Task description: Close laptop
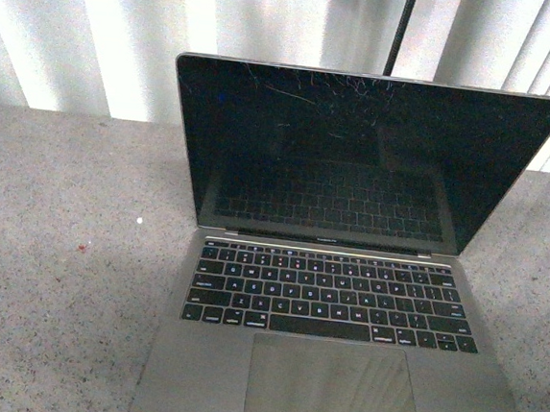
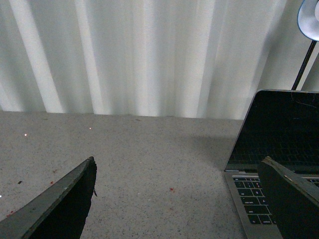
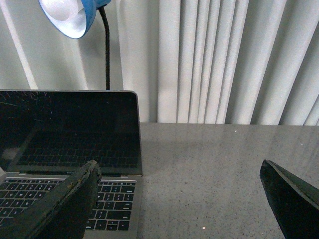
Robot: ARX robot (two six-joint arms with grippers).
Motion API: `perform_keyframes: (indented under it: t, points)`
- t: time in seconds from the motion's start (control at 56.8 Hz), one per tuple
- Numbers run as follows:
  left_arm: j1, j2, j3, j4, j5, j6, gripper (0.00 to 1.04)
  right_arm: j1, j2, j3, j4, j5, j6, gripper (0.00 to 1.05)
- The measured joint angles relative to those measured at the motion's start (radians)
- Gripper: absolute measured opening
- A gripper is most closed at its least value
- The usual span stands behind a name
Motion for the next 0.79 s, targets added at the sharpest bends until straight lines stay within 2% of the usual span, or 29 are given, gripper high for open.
perform_keyframes:
  t: [0.792]
  points:
    - [0.0,0.0,0.0,0.0,0.0,0.0,0.98,0.0,0.0,0.0,0.0,0.0,0.0,0.97]
